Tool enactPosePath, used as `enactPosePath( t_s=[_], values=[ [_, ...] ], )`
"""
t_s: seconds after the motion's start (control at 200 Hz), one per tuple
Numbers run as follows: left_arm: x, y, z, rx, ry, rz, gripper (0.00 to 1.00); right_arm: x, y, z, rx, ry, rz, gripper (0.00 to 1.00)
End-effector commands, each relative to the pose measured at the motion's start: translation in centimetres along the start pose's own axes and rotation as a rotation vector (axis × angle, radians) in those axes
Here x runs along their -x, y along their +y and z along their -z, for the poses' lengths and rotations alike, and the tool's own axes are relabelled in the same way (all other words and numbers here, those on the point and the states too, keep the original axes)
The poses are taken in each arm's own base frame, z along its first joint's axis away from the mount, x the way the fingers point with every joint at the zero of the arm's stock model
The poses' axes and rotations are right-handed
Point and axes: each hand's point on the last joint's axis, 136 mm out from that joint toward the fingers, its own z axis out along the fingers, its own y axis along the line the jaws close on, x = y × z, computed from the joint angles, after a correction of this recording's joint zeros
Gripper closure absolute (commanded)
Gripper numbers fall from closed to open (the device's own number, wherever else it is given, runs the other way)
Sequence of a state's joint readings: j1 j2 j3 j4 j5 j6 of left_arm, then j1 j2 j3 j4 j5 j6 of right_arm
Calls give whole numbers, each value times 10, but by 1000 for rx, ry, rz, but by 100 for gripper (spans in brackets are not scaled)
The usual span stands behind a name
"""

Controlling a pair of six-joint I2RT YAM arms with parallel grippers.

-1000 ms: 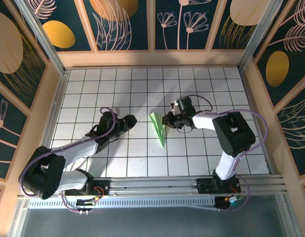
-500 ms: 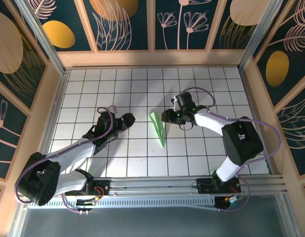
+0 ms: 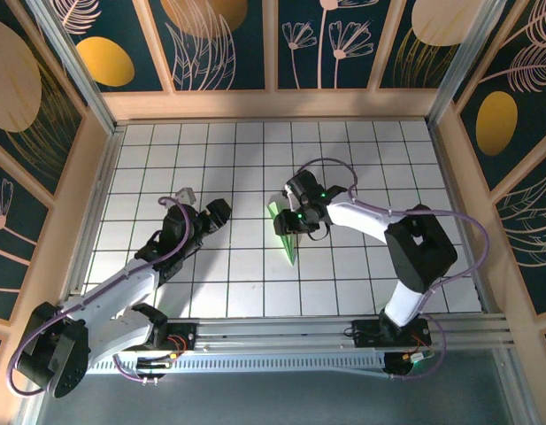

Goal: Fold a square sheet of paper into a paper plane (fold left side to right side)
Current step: Pick up the paper plane at the center of the table.

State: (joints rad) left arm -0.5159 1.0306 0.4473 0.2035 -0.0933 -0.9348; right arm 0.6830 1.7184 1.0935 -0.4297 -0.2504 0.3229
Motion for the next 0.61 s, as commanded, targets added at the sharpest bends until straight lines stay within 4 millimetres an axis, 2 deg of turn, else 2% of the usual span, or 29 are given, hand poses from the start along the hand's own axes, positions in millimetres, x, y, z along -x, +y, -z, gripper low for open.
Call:
enactPosePath(
  t_s=[0.0,0.44,0.6],
  values=[
    [-1,15,2,52,-9,-21,23,-2,0,-2,-31,27,14,48],
    [-2,19,5,66,-11,-29,22,-7,-3,-12,-61,56,3,64],
    [-1,20,6,68,-15,-27,22,-7,-7,-15,-76,63,-7,77]
  ],
)
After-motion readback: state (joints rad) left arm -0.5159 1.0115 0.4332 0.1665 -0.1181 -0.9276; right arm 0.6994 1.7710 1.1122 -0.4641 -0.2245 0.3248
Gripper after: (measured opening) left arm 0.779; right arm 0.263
